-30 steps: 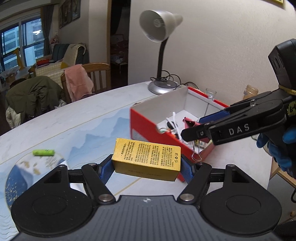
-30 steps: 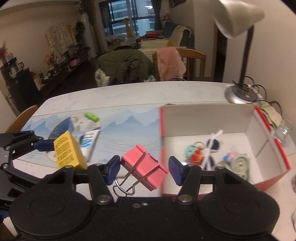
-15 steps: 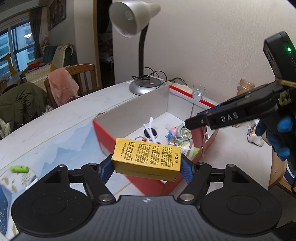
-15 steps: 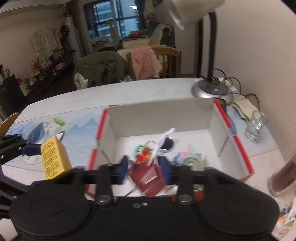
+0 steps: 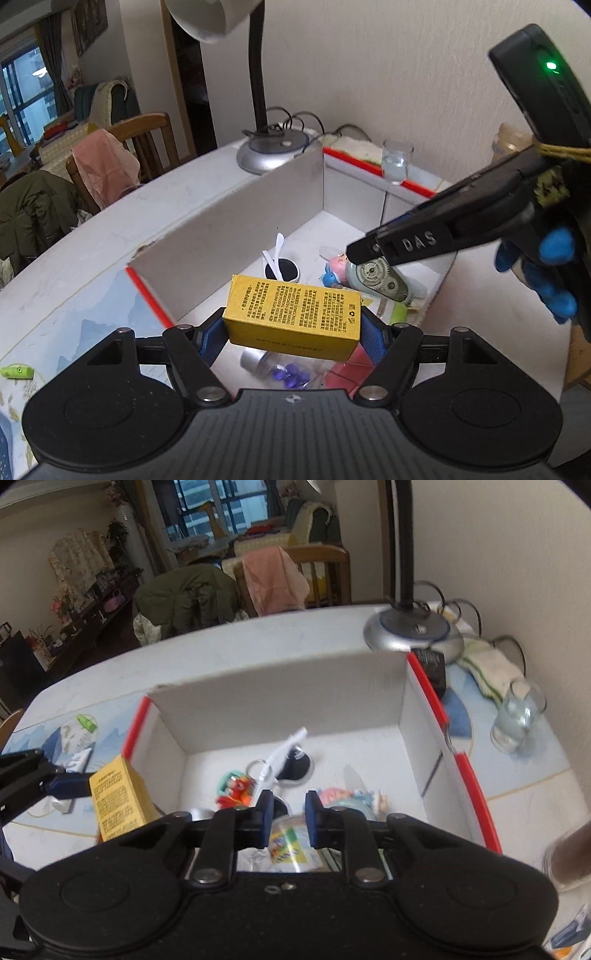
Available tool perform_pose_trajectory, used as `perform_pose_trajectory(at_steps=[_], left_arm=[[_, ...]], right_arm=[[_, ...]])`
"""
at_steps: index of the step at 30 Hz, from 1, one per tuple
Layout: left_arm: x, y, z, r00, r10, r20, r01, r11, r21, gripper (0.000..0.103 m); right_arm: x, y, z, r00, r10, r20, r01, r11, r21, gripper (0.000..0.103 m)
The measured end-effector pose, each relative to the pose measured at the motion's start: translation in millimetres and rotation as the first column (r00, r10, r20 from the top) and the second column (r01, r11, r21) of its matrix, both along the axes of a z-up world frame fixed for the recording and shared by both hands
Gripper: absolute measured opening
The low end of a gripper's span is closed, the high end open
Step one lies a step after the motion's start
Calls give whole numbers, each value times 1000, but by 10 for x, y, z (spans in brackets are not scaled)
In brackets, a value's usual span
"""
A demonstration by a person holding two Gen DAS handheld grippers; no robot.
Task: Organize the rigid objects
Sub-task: 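Carry the yellow box and pink clip over the red shoebox with both tools, then lower into the box and open both tools to drop box and clip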
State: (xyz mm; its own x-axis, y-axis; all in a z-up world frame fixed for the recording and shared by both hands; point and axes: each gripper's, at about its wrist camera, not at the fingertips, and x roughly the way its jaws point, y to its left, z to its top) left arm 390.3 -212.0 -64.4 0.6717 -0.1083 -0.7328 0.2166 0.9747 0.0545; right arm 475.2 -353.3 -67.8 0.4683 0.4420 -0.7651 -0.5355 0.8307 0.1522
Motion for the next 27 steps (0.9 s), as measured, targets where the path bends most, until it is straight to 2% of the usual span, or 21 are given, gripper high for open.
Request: perform_pose_trajectory(at_steps=[5, 9, 21, 27], left_arm=[[286, -67, -172, 998, 13, -55, -11, 999, 35, 72], [477, -51, -306, 992, 44, -117, -42, 999, 21, 72], [829, -90, -560, 961, 59, -271, -48, 998, 48, 71], [825, -101, -578, 959, 57, -279, -43, 998, 55, 71]], right_arm=[[86, -82, -125, 999, -1, -39, 2, 1000, 7, 18], [132, -124, -161, 999, 4, -51, -4, 1000, 15, 18], [217, -183, -223, 997, 24, -67, -24, 1000, 2, 19], [222, -207, -234, 997, 26, -70, -26, 1000, -4, 24]])
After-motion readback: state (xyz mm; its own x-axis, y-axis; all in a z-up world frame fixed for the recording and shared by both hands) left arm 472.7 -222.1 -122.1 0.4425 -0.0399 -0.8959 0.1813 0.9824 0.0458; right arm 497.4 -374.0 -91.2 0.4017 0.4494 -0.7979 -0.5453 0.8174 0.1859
